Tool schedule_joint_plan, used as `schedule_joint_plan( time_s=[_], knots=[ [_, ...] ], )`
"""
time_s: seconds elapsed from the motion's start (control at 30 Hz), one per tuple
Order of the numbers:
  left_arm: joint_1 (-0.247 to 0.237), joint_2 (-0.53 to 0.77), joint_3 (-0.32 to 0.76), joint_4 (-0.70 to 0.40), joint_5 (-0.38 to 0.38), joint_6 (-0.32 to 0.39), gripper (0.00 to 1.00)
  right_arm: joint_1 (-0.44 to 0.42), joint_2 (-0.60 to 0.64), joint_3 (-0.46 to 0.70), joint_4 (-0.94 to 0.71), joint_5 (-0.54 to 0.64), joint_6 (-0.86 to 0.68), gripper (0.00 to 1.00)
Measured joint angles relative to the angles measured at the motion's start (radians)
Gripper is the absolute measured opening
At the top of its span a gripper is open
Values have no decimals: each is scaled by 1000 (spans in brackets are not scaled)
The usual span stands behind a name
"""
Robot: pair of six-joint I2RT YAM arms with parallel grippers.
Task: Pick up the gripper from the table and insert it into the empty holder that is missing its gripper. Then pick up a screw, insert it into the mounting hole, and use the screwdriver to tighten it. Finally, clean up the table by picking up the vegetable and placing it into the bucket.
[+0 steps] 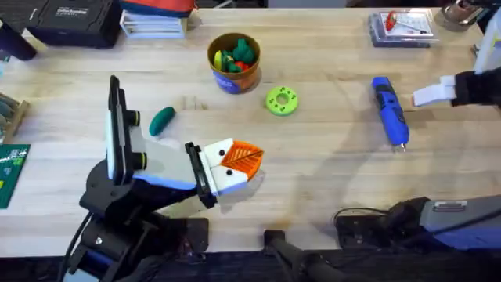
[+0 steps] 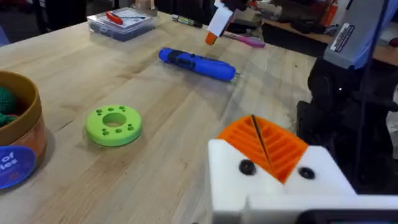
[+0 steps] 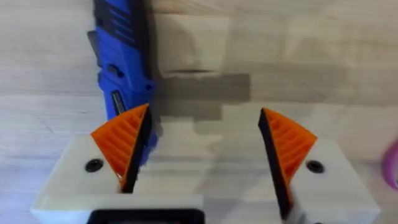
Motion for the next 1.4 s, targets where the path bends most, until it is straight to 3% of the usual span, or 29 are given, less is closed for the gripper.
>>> schedule_joint_plan(
  time_s=[0.3, 0.63, 0.9, 1.17, 1.4],
  knots=[
    [0, 0, 0, 0, 0, 0, 5, 56, 112, 0, 90, -164, -21, 994],
    [0, 0, 0, 0, 0, 0, 5, 203, 130, 0, 153, -185, -22, 994],
    [0, 0, 0, 0, 0, 0, 5, 218, 200, 0, 139, -148, -20, 961],
    [0, 0, 0, 0, 0, 0, 5, 221, 205, 0, 138, -133, -17, 789],
    [0, 0, 0, 0, 0, 0, 5, 225, 205, 0, 126, -132, -17, 505]
  ],
)
